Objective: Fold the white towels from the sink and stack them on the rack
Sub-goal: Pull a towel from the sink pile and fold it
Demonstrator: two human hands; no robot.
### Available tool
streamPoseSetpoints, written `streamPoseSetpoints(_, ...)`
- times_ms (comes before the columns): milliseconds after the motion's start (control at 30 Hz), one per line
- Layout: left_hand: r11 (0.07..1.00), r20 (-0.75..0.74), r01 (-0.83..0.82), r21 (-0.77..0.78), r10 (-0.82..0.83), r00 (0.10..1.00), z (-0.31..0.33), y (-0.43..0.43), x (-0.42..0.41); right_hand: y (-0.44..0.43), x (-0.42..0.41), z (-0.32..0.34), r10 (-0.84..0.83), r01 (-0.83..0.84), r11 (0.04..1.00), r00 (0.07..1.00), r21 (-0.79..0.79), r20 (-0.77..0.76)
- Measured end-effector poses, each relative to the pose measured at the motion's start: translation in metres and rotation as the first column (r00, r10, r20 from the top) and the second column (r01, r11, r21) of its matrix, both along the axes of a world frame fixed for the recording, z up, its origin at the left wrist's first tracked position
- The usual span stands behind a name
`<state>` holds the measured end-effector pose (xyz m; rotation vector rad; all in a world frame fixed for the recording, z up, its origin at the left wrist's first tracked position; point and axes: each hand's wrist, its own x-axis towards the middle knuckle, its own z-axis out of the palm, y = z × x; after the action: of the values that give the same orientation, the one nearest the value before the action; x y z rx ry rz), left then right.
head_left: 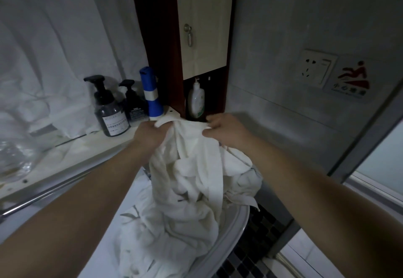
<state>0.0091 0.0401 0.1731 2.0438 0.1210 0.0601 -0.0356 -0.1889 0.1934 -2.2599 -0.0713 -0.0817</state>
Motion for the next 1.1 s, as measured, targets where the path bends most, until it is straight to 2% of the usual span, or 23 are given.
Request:
streamPoseSetpoints(33,0.999,0.03,0.041,0.011,-0.041,0.999,0.009,-0.009,-0.002,0.007,-0.002,0.004,0.078,-0.076,0.996,0.997,0.047,-0.03)
streamPoseSetpoints(100,0.981,0.124,0.137,0.14,-0.155,0.98,0.024,-0.027,-0.009,0.021,-0.004,0.008,0.143,-0.142,0.988,0.99,0.057,-0.01)
streamPoseSetpoints(167,0.945,0.238,0.191,0.267,-0.256,0.937,0.037,-0.037,-0.015,0.029,-0.005,0.013,0.094,-0.096,0.995,0.992,0.018,0.085)
streamPoseSetpoints(267,0.907,0.334,0.208,0.365,-0.337,0.88,0.037,-0.027,-0.014,0.023,-0.002,0.015,-0.034,0.023,0.998,0.982,0.063,0.186)
streamPoseSetpoints(367,0.751,0.329,0.128,0.648,-0.427,0.842,0.012,-0.006,-0.008,0.014,-0.003,0.018,-0.104,0.091,0.994,0.964,0.065,0.244)
streamPoseSetpoints(400,0.718,0.307,0.102,0.689,-0.415,0.856,0.001,0.001,-0.006,0.012,-0.002,0.018,-0.138,0.119,0.989,0.955,0.085,0.262)
streamPoseSetpoints(500,0.748,0.209,0.038,0.663,-0.234,0.949,-0.029,0.026,-0.006,0.0,0.001,0.017,-0.253,0.208,0.961,0.927,0.18,0.277)
streamPoseSetpoints(567,0.796,0.125,0.01,0.605,-0.108,0.986,-0.039,0.035,-0.005,-0.005,0.001,0.014,-0.293,0.246,0.945,0.931,0.216,0.22)
streamPoseSetpoints(600,0.851,0.098,-0.017,0.526,-0.041,0.994,-0.04,0.035,-0.005,-0.006,0.001,0.01,-0.301,0.263,0.943,0.935,0.204,0.187)
streamPoseSetpoints(667,0.961,0.066,-0.101,0.256,0.087,0.994,-0.031,0.03,-0.004,-0.005,0.001,0.005,-0.287,0.268,0.954,0.947,0.137,0.143)
streamPoseSetpoints(733,0.987,0.049,-0.159,-0.015,0.16,0.986,-0.014,0.019,-0.004,-0.002,0.001,0.002,-0.215,0.205,0.972,0.973,0.111,0.085)
streamPoseSetpoints(800,0.984,0.098,-0.117,-0.135,0.131,0.987,0.01,0.005,-0.006,0.006,-0.001,0.004,-0.062,0.057,0.991,0.997,0.125,0.04)
streamPoseSetpoints(867,0.998,0.209,0.041,-0.049,-0.03,0.977,0.033,-0.009,-0.01,0.017,-0.005,0.01,0.076,-0.08,0.99,0.996,0.115,0.036)
streamPoseSetpoints(933,0.974,0.289,0.211,0.078,-0.224,0.931,0.049,-0.021,-0.016,0.03,-0.008,0.016,0.14,-0.147,0.979,0.988,0.141,0.059)
streamPoseSetpoints(1033,0.895,0.3,0.391,0.216,-0.442,0.845,0.056,-0.029,-0.023,0.039,-0.007,0.022,0.097,-0.109,0.984,0.991,0.138,0.089)
streamPoseSetpoints(1100,0.863,0.297,0.403,0.303,-0.488,0.821,0.051,-0.022,-0.022,0.034,-0.004,0.022,0.03,-0.04,0.992,0.996,0.118,0.09)
